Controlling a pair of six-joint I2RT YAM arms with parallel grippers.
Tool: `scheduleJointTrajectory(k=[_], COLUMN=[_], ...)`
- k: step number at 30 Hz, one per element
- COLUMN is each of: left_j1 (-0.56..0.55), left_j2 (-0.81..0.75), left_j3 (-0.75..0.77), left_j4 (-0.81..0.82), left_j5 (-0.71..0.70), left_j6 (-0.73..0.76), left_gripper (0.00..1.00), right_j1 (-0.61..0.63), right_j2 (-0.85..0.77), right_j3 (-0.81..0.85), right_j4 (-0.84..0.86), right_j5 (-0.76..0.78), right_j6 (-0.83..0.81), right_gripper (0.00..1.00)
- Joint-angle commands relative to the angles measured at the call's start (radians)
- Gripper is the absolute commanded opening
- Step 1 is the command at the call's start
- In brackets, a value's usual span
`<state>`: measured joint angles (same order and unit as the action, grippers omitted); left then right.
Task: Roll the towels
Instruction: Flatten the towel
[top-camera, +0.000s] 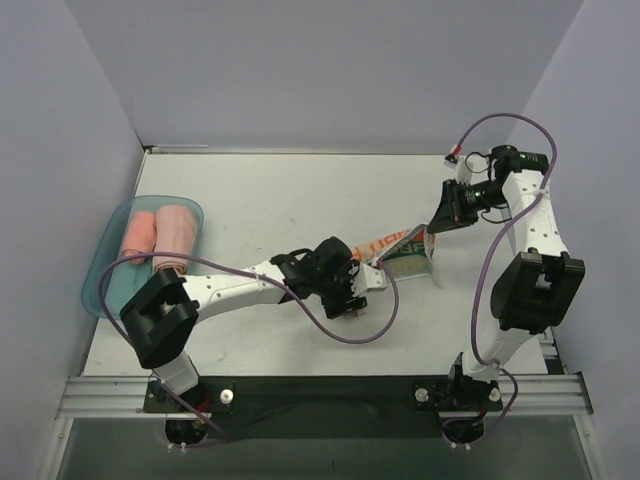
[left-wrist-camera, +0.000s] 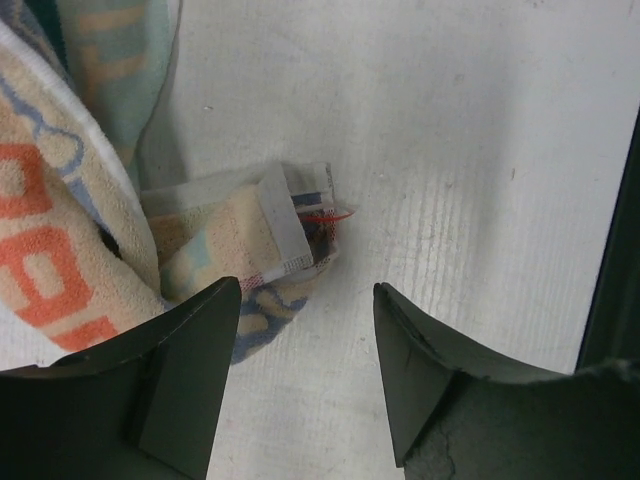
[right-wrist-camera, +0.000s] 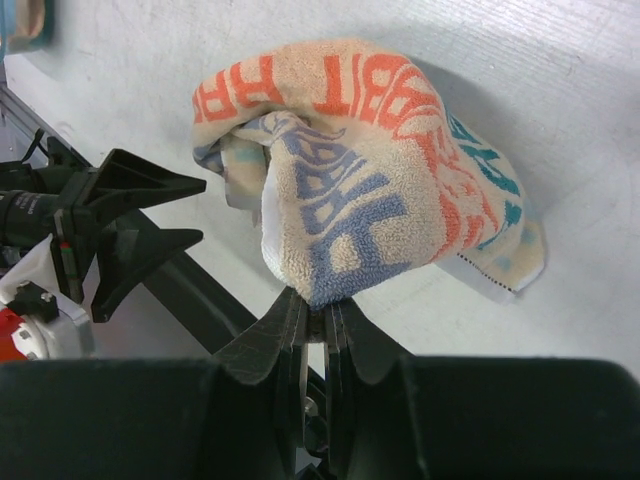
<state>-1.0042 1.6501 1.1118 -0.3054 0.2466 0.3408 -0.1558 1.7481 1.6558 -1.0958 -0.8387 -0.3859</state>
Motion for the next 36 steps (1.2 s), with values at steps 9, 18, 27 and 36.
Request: scheduleJointTrajectory(k=[9, 18, 27, 36], left_j1=[-0.002, 0.079, 0.431, 0.711], left_j2=[0.16, 0.045, -0.308, -0.525], left_j3=[0.115, 0.109, 0.079, -0.033], left_j4=[-0.004, -0.095, -0.434, -0.531], left_j5=[-0.024, 0.001, 0.131, 0.203], left_j6=[0.115, 0.103, 0.253, 0.507], left_gripper=[0.61, 0.0, 0.0, 0.0], right_j1=[-0.025, -0.068, -0.152, -0.223], right_j2=[0.01, -0.001, -0.012, -0.044], right_j3=[0.009, 0.009, 0.11, 0.11], right_j4=[-0.016, -0.021, -0.024, -0.052], right_j5=[-0.03, -0.031, -0.051, -0.03], right_j6=[0.007, -0.007, 0.001, -0.03], right_gripper=[0.0, 0.0, 0.0, 0.0])
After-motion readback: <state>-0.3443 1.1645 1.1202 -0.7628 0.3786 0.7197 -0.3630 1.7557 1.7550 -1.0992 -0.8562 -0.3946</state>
